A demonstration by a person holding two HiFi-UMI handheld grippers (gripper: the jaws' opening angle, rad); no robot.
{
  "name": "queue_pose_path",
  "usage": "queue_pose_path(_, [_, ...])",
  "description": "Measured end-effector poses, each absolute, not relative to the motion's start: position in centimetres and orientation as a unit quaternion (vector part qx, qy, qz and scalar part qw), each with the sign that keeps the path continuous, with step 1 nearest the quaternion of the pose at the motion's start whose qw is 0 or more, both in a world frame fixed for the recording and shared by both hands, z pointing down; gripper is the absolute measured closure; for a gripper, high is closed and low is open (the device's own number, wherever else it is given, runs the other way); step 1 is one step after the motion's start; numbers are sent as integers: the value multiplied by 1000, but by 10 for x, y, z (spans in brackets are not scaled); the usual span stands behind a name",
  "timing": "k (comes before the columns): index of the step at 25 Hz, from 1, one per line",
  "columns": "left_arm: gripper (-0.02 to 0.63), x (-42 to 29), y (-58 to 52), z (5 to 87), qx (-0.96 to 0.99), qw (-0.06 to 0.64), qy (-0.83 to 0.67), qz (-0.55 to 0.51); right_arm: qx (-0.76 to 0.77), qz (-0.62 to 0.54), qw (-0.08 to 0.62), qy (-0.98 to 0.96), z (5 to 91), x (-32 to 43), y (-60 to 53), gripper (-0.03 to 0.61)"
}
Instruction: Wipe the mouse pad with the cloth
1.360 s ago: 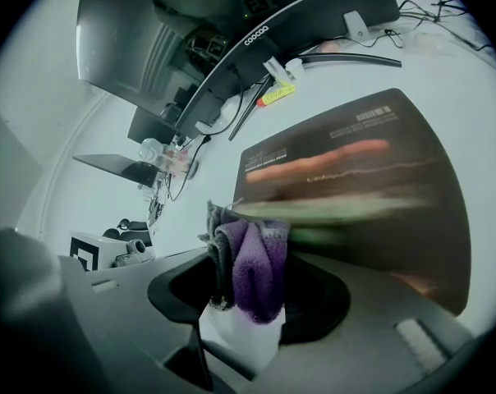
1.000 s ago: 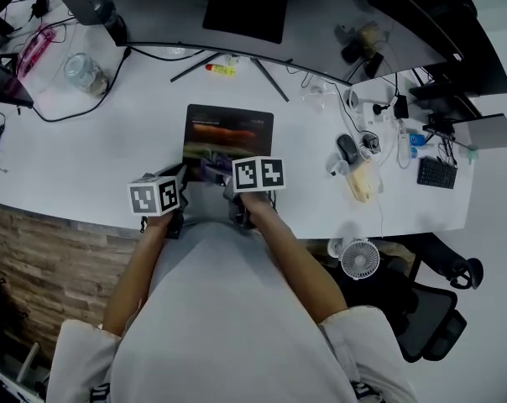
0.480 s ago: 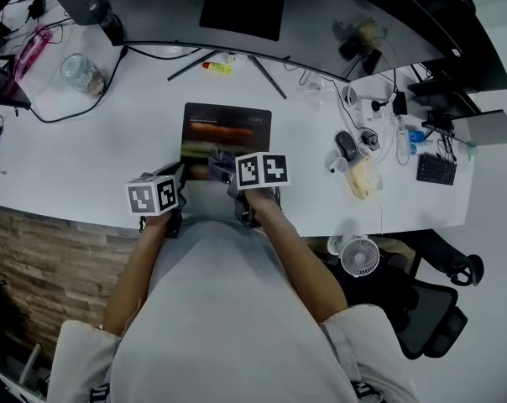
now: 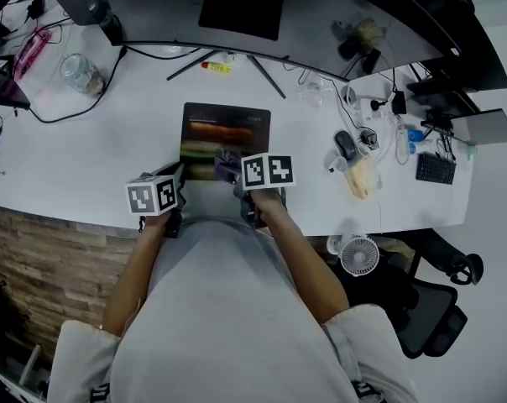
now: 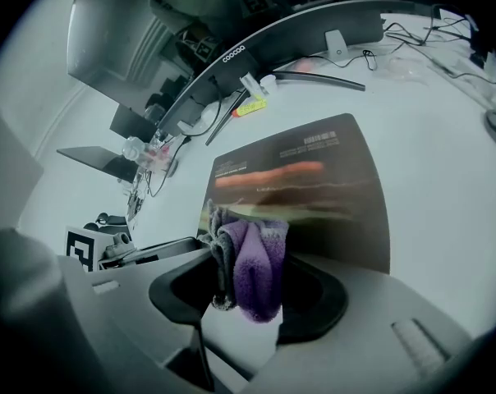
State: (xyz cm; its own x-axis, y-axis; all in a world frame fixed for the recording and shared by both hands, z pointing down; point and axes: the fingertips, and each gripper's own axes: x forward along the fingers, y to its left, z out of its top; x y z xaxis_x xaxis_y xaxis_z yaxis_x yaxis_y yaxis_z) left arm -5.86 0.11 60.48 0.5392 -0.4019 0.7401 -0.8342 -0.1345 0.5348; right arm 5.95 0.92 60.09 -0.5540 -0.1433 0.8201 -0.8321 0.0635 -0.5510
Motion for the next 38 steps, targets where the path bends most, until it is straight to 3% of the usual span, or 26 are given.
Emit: queue_pose_path(38, [614, -58, 3, 605, 721, 503, -425, 214, 395, 585, 298, -643, 603, 133, 18, 371])
